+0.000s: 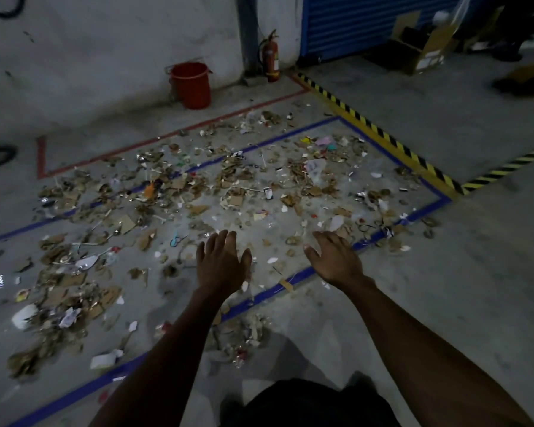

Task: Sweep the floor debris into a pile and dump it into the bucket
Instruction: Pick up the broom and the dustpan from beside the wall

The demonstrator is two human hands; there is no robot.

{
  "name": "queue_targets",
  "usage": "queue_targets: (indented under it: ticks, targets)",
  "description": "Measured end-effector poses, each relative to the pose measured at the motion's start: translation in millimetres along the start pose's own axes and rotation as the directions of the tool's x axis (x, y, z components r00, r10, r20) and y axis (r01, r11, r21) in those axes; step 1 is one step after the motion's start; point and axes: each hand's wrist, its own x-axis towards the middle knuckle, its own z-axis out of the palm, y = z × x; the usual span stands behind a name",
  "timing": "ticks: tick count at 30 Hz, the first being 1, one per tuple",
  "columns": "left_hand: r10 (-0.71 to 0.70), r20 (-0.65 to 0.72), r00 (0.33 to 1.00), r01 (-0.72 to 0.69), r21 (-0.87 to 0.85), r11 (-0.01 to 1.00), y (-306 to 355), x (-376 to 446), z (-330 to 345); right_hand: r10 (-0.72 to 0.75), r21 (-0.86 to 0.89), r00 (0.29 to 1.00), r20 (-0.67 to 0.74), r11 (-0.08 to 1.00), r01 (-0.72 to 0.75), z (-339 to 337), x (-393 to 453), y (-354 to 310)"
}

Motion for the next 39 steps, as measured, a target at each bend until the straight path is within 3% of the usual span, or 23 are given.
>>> queue_targets:
  ticks: [11, 20, 26, 34, 39]
  targets:
    - [0.034, 0.176, 0.984, -0.029, -0.03, 0.999, 247.6, 49.0, 72.4, 0.096, -0.026, 0.991, 0.093, 0.995, -0.094, -98.6, 40.6, 228.1]
    - [0.163, 0.226, 0.96, -0.149, -0.077, 0.986, 398.8, 139.3, 115.7, 0.198, -0.036, 0.978, 0.062, 0.98, -0.196, -164.6, 106.2, 350.4]
    - [0.211, 0.25, 0.945, -0.204, -0.053, 0.977, 485.4, 248.9, 174.7, 0.259, -0.057, 0.963, 0.074, 0.965, -0.256, -195.4, 206.0, 424.9]
    - [0.167, 0.297, 0.94, -0.147, -0.087, 0.985, 589.7, 433.4, 201.5, 0.272, -0.054, 0.956, 0.113, 0.962, -0.268, -278.9, 380.9, 495.6]
    - [0.172, 0.177, 0.969, -0.166, -0.048, 0.985, 644.5, 518.1, 197.2, 0.241, -0.054, 0.964, 0.115, 0.97, -0.237, -328.4, 470.1, 534.9]
